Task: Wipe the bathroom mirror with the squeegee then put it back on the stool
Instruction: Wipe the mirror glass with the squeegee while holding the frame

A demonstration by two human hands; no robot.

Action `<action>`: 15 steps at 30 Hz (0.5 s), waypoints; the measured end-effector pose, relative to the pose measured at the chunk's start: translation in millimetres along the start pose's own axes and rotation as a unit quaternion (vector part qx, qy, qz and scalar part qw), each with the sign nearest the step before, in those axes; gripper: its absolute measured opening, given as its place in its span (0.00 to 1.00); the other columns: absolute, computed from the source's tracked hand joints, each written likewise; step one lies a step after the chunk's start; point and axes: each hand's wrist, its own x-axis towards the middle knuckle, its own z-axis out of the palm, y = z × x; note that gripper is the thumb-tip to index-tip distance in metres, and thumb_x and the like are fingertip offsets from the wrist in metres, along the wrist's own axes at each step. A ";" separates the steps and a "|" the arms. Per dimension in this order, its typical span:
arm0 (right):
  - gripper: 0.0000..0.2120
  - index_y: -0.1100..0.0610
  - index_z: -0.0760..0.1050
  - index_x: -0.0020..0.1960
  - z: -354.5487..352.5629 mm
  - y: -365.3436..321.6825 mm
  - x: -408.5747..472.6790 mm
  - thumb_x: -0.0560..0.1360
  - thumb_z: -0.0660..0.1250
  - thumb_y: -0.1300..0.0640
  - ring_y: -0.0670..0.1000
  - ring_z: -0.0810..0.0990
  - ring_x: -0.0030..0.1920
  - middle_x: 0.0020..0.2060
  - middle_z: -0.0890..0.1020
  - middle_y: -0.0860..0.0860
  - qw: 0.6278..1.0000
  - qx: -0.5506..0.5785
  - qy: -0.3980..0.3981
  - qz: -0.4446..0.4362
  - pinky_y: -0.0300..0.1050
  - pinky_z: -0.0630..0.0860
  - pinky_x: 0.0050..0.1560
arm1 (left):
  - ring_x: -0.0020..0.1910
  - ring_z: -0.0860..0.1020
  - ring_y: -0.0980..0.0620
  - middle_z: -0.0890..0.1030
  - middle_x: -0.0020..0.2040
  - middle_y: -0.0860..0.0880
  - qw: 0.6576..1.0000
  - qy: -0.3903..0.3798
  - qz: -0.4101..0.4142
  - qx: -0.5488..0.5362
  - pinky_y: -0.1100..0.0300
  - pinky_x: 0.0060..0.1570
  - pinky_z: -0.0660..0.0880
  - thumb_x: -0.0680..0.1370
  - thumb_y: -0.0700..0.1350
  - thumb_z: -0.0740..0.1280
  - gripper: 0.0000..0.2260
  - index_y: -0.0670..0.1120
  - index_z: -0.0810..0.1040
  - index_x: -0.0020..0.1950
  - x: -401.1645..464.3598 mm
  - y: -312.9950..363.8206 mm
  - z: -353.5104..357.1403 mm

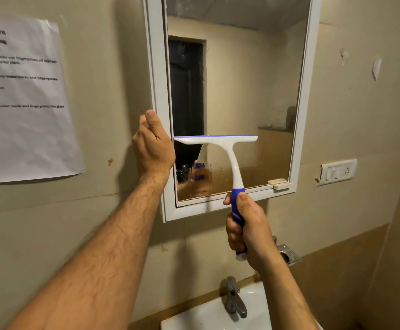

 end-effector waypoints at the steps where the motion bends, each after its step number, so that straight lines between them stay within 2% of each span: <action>1: 0.19 0.49 0.77 0.47 1.0 1.7 -0.2 0.76 0.58 0.36 0.47 0.61 0.23 0.25 0.66 0.49 1.000 0.005 -0.003 0.001 0.42 0.58 0.26 | 0.37 0.71 0.73 0.73 0.36 0.56 1.000 -0.001 -0.002 -0.007 0.82 0.33 0.61 0.83 0.51 0.49 0.22 0.40 0.77 0.47 -1.2 1.1 0.0; 4: 0.21 0.50 0.77 0.47 -2.0 23.7 -14.3 0.74 0.59 0.33 0.48 0.62 0.24 0.26 0.67 0.49 1.000 0.013 -0.002 0.023 0.42 0.59 0.25 | 0.37 0.71 0.69 0.74 0.43 0.55 1.000 -0.003 -0.006 -0.014 0.85 0.36 0.61 0.83 0.52 0.49 0.22 0.40 0.78 0.54 -3.6 3.6 -1.4; 8: 0.23 0.51 0.77 0.45 -7.6 53.8 -38.8 0.70 0.62 0.32 0.49 0.61 0.24 0.25 0.67 0.50 0.997 0.010 0.014 0.070 0.42 0.59 0.25 | 0.44 0.73 0.62 0.81 0.46 0.44 1.000 -0.001 0.002 -0.006 0.85 0.37 0.59 0.83 0.51 0.49 0.22 0.39 0.78 0.54 -3.3 0.9 -2.0; 9: 0.23 0.51 0.77 0.45 -8.7 54.9 -40.6 0.70 0.62 0.32 0.48 0.61 0.23 0.25 0.67 0.50 0.997 0.004 0.016 0.073 0.41 0.60 0.25 | 0.45 0.73 0.63 0.81 0.46 0.43 1.000 0.001 0.003 -0.003 0.85 0.37 0.59 0.83 0.50 0.50 0.21 0.38 0.78 0.53 -2.6 0.1 -1.7; 11: 0.22 0.51 0.77 0.44 -9.5 47.6 -36.8 0.70 0.61 0.32 0.48 0.61 0.23 0.25 0.67 0.50 0.998 -0.005 0.021 0.065 0.39 0.60 0.24 | 0.40 0.71 0.70 0.79 0.40 0.46 1.000 0.002 0.004 0.003 0.84 0.34 0.59 0.83 0.49 0.50 0.20 0.38 0.78 0.49 -1.1 0.7 -1.3; 12: 0.21 0.51 0.77 0.45 -9.2 40.7 -32.5 0.72 0.61 0.33 0.48 0.61 0.22 0.25 0.67 0.50 0.998 -0.004 0.023 0.058 0.39 0.60 0.24 | 0.38 0.70 0.70 0.77 0.38 0.49 1.000 0.003 0.004 0.006 0.84 0.33 0.59 0.83 0.49 0.50 0.20 0.39 0.77 0.48 -0.6 0.9 -1.6; 15: 0.19 0.50 0.77 0.46 -6.2 17.6 -16.8 0.77 0.57 0.36 0.47 0.61 0.22 0.25 0.67 0.49 0.999 -0.002 0.015 0.034 0.39 0.60 0.24 | 0.39 0.71 0.58 0.75 0.39 0.52 1.000 0.003 -0.002 0.017 0.82 0.33 0.59 0.83 0.50 0.49 0.22 0.38 0.77 0.48 0.2 -0.1 -2.2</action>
